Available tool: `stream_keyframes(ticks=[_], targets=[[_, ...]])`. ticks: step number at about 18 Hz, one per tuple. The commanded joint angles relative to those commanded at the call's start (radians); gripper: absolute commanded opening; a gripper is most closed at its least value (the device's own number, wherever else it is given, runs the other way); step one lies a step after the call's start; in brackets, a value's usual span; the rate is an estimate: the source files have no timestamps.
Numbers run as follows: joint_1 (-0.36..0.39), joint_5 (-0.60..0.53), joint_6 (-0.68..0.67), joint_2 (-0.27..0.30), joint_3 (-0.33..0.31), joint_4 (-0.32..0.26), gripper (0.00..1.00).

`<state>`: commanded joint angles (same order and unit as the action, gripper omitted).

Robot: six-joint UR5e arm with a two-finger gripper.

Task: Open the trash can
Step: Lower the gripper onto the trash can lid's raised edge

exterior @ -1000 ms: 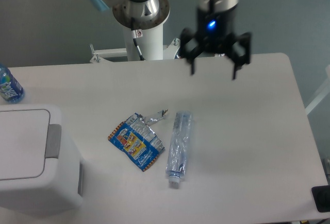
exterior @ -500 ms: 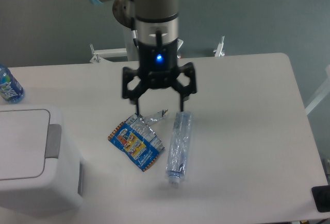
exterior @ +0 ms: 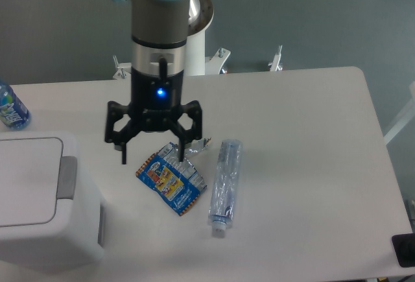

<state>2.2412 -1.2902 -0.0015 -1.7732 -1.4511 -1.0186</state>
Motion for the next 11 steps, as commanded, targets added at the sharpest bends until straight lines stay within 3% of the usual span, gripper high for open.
stream_keyframes(ticks=[11], targets=[[-0.014,0.077,-0.028,-0.031,-0.003,0.0,1.0]])
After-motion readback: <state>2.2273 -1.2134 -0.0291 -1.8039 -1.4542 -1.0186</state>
